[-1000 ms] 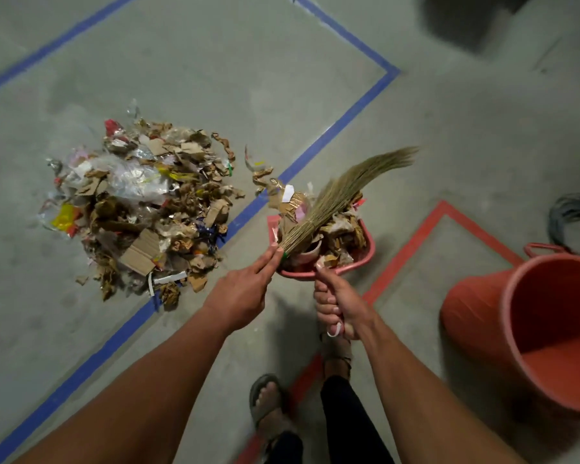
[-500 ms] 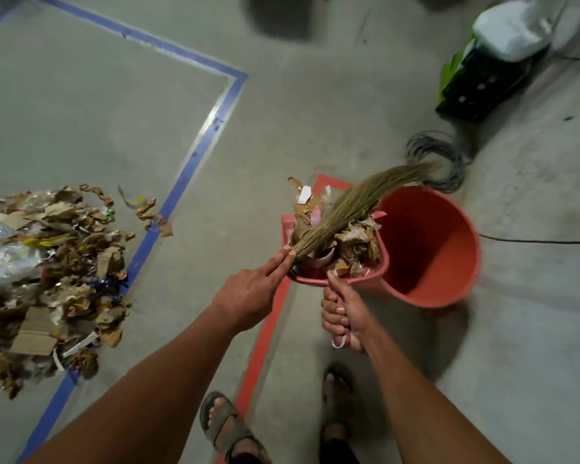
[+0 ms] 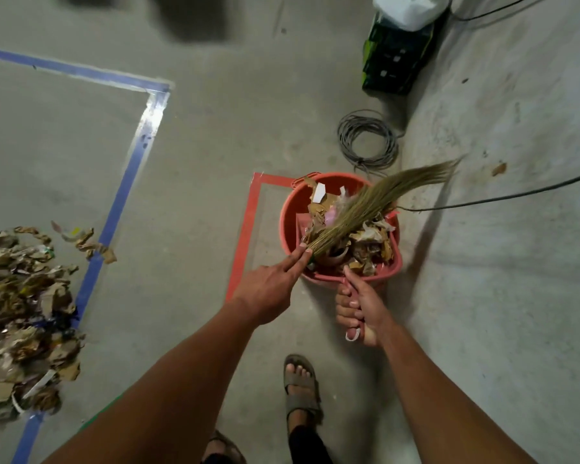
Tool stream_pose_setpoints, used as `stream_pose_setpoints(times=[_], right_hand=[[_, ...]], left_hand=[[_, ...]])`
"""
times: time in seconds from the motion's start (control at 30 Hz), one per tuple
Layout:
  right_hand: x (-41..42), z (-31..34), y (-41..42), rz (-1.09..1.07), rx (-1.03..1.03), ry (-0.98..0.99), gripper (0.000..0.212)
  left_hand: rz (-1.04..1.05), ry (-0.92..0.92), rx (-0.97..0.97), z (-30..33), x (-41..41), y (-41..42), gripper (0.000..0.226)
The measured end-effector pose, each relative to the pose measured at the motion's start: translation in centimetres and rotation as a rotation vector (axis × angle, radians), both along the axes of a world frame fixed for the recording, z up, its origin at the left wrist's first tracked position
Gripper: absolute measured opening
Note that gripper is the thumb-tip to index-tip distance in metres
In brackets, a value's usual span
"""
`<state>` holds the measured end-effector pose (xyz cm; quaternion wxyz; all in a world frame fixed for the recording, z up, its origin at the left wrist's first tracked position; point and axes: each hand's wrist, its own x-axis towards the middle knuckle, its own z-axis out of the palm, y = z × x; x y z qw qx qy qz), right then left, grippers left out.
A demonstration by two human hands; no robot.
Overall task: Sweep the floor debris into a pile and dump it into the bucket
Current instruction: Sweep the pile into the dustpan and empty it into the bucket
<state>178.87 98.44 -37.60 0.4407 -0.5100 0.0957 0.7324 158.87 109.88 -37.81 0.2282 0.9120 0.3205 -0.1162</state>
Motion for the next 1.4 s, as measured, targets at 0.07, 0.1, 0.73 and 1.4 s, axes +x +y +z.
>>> stream_pose_setpoints(times=[0.07, 0.1, 0.73, 1.4], right_hand=[[1.4, -0.9, 0.2, 0.01, -0.023, 0.03, 0.048], [2.1, -1.4, 0.3, 0.013, -0.039, 0.046, 0.048], [9.7, -6.2, 9.4, 0.255, -0.53, -0.081, 0.044], [8.6, -5.0, 12.3, 0.371, -0.516, -0.431, 0.039]], left_hand=[[0.002, 0.028, -0.008, -0.9, 1.2, 0.1, 0.091], [0.001, 0.043, -0.009, -1.4, 2.0, 0.0, 0.091], [0.017, 0.042, -0.021, -4.5, 6.1, 5.2, 0.083], [0.087, 0.027, 0.004, -3.6, 3.5, 9.9, 0.073]])
